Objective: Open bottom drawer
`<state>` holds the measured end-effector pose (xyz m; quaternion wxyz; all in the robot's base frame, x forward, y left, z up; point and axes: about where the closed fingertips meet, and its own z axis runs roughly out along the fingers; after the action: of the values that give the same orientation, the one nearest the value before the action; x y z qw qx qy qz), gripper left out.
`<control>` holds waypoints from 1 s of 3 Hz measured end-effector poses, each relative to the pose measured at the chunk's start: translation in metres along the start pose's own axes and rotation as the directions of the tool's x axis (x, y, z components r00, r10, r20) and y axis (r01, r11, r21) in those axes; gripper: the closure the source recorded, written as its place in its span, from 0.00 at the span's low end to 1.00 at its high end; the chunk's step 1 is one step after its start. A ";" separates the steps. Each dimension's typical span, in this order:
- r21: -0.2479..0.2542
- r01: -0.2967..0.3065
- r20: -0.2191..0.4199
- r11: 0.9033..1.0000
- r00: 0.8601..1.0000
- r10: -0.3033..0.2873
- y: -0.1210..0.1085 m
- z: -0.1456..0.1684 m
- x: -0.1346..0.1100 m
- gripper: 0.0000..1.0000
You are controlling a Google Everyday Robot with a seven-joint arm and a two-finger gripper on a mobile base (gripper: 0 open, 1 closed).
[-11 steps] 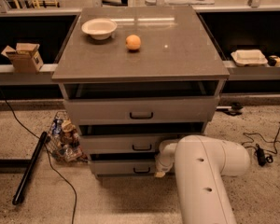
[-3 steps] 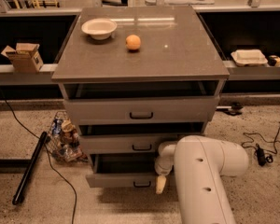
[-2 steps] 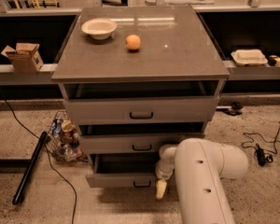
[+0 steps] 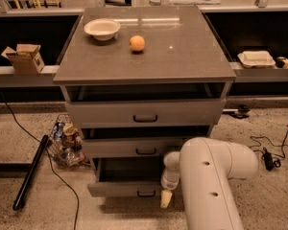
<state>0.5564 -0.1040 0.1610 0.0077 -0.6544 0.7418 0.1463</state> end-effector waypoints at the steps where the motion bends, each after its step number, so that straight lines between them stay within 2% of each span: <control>1: -0.010 -0.034 -0.024 0.999 0.999 0.034 0.019 -0.010 0.001 0.41; 3: 0.001 -0.061 -0.032 0.998 0.998 0.061 0.039 -0.022 0.003 0.87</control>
Offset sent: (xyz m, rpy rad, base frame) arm -0.0342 -0.0051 0.0380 -0.0556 0.0153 -0.0599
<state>0.5217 -0.1079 0.1900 -0.0088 -0.6336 0.7616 0.1358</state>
